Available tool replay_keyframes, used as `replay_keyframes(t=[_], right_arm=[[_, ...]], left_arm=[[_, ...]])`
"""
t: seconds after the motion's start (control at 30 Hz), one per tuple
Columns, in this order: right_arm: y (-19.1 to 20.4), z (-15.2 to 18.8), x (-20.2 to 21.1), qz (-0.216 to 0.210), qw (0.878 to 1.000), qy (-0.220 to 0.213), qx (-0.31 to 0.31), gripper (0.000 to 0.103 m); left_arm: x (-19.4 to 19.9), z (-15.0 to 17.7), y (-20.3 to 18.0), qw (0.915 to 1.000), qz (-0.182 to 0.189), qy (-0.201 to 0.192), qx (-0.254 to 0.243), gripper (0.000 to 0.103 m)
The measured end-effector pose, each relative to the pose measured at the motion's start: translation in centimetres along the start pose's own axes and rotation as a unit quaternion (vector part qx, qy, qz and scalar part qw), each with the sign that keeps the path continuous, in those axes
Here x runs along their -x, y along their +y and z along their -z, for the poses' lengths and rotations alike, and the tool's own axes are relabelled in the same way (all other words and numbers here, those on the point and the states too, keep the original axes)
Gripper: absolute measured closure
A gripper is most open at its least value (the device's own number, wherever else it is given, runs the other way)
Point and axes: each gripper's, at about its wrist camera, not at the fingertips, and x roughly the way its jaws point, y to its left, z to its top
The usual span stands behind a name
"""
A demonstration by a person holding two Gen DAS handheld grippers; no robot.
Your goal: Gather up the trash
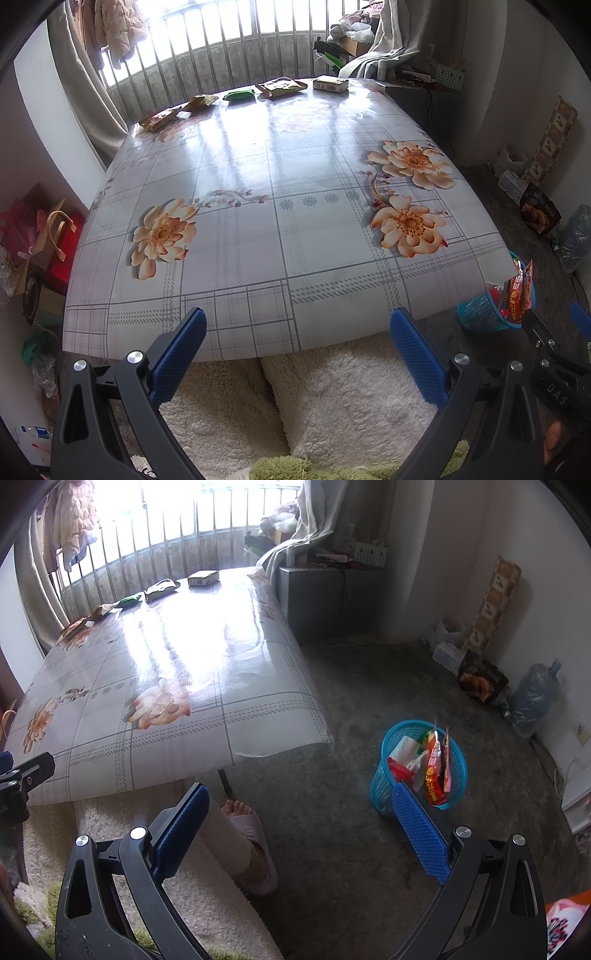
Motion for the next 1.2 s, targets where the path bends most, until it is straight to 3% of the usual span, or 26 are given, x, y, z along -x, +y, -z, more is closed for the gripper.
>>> replay_keyframes(t=[1.2], right_arm=[[0.05,0.04,-0.02,-0.006,1.0,0.004,-0.008,0.008]], left_arm=[[-0.08,0.17,0.03,1.0,0.002,0.005,0.002,0.005]])
